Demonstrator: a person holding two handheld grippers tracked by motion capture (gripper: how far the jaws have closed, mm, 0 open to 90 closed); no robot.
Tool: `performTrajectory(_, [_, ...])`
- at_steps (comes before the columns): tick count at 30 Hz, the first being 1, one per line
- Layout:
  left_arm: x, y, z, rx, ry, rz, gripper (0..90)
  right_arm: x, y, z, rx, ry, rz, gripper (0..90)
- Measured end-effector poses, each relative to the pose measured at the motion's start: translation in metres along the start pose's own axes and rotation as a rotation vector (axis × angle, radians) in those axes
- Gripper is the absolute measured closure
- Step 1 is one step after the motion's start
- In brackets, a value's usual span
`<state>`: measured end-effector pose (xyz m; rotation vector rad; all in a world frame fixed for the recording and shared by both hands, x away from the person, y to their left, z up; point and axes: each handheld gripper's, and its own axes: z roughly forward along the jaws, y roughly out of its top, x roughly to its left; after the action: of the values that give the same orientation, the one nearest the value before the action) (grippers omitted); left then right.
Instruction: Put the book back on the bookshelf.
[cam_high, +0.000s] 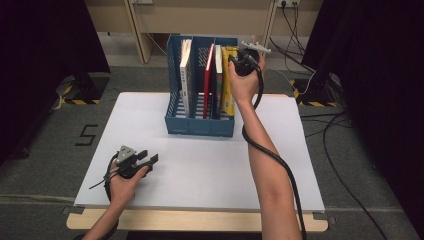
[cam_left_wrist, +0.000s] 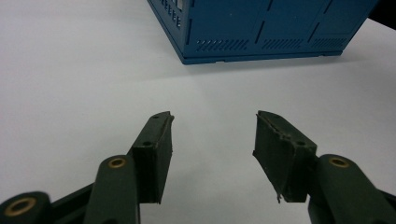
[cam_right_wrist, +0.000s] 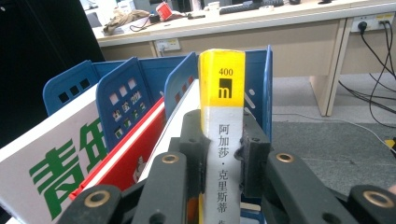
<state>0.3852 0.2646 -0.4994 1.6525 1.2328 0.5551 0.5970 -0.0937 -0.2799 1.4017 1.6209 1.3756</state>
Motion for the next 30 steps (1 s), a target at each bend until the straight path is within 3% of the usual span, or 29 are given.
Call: performTrajectory(30, [0.000,0.000,0.000,-0.002,-0.002,0.003,45.9,-0.004,-0.028,0.023,0.013,-0.040,-0.003,76.1])
